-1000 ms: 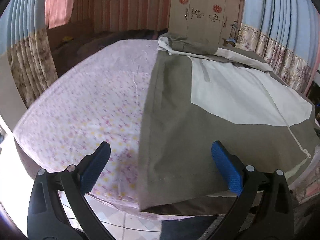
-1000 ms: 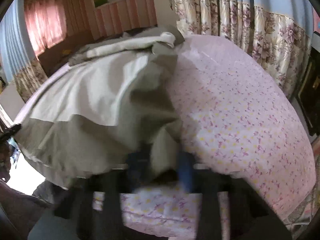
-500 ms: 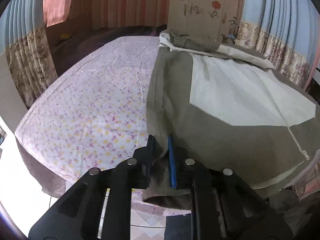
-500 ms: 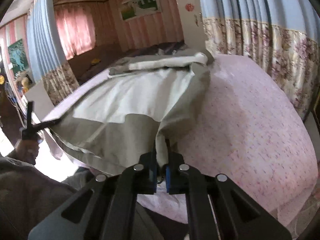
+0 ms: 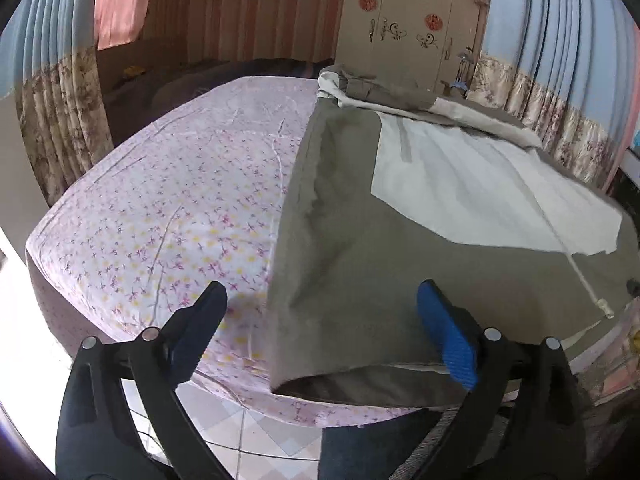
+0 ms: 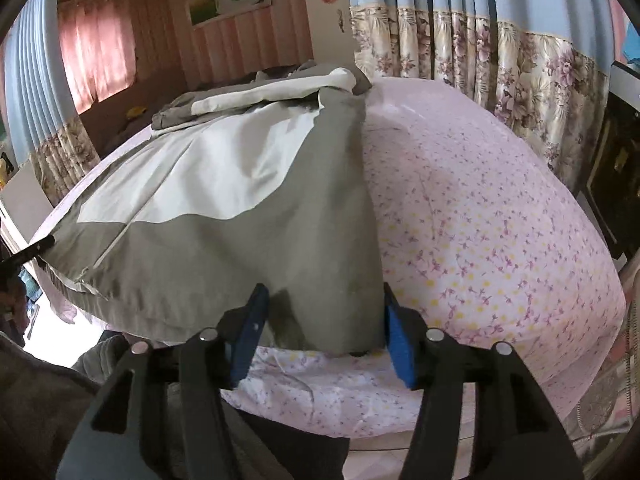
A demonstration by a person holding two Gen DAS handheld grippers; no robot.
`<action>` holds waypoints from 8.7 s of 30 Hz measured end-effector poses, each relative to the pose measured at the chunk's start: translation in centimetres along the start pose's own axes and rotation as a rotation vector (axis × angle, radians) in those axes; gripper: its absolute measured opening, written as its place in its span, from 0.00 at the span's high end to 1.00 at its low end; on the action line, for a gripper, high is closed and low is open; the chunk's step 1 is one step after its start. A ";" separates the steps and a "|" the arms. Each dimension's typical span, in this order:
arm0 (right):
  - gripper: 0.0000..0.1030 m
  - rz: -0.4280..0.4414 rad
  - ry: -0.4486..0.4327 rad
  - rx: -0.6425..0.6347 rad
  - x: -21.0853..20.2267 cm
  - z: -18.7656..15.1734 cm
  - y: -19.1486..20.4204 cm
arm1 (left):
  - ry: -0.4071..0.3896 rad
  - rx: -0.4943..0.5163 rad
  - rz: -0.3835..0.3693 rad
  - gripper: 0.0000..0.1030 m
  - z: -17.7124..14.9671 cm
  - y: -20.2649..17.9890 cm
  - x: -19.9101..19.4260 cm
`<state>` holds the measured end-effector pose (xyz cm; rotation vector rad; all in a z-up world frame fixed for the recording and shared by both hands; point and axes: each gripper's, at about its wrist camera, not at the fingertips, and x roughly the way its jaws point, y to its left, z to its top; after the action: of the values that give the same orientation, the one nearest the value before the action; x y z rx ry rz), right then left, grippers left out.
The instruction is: Fold large clothes
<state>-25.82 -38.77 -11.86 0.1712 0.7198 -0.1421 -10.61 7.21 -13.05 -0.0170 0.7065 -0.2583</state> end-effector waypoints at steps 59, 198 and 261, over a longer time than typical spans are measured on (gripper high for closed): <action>0.30 -0.063 -0.057 0.231 29.8 43.1 -6.2 | 0.065 -0.024 0.055 0.16 44.2 -1.2 31.7; 0.62 -0.156 0.075 -0.086 33.4 32.3 0.5 | 0.138 0.150 0.126 0.03 30.1 -20.4 35.2; 0.96 0.306 0.010 0.031 25.7 45.2 22.5 | 0.047 -0.017 0.017 0.09 34.6 0.6 24.4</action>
<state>26.50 -27.85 6.85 0.3095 0.6934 0.1402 29.57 -0.57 -2.34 -0.0209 0.7553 -0.2371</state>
